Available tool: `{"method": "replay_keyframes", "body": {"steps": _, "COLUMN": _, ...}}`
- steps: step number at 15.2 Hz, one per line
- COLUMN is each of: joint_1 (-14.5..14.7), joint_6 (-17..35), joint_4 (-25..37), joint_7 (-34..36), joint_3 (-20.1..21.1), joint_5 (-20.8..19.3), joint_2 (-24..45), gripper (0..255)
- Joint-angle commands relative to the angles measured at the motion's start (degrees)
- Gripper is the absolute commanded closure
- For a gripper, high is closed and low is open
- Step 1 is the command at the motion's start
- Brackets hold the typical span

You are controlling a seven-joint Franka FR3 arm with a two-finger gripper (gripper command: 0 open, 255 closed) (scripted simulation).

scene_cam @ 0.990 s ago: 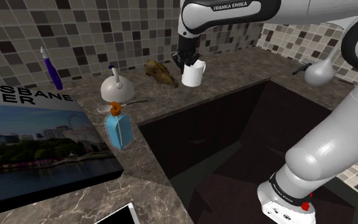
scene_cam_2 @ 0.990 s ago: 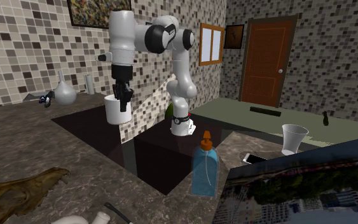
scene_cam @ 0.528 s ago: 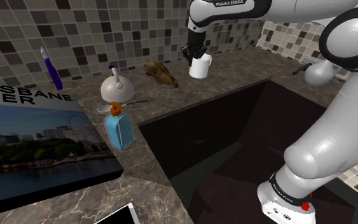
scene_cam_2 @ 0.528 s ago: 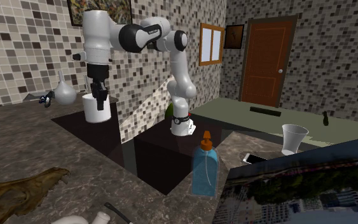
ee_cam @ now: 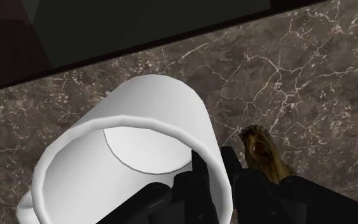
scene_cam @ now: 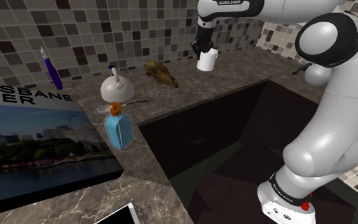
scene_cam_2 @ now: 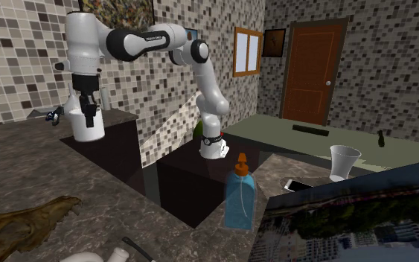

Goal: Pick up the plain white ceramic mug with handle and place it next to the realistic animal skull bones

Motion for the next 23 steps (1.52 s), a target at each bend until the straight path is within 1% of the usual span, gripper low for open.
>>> {"method": "replay_keyframes", "body": {"steps": 1, "joint_1": -0.87, "joint_6": -0.93, "joint_4": 3.77, "joint_7": -2.01, "joint_3": -0.77, "joint_5": -0.40, "joint_2": 2.77, "gripper": 255}}
{"method": "replay_keyframes", "body": {"steps": 5, "joint_1": -1.97, "joint_6": -4.50, "joint_4": 14.74, "joint_7": -5.69, "joint_3": -2.17, "joint_5": -1.44, "joint_2": 10.12, "gripper": 255}}
{"method": "replay_keyframes", "body": {"steps": 13, "joint_1": -2.66, "joint_6": 2.10, "joint_4": 7.31, "joint_7": -5.32, "joint_3": -2.25, "joint_5": -1.37, "joint_2": 9.33, "gripper": 255}}
{"method": "replay_keyframes", "body": {"steps": 23, "joint_1": -3.05, "joint_6": 9.50, "joint_4": 0.39, "joint_7": -4.74, "joint_3": -2.50, "joint_5": -1.78, "joint_2": 9.86, "gripper": 255}}
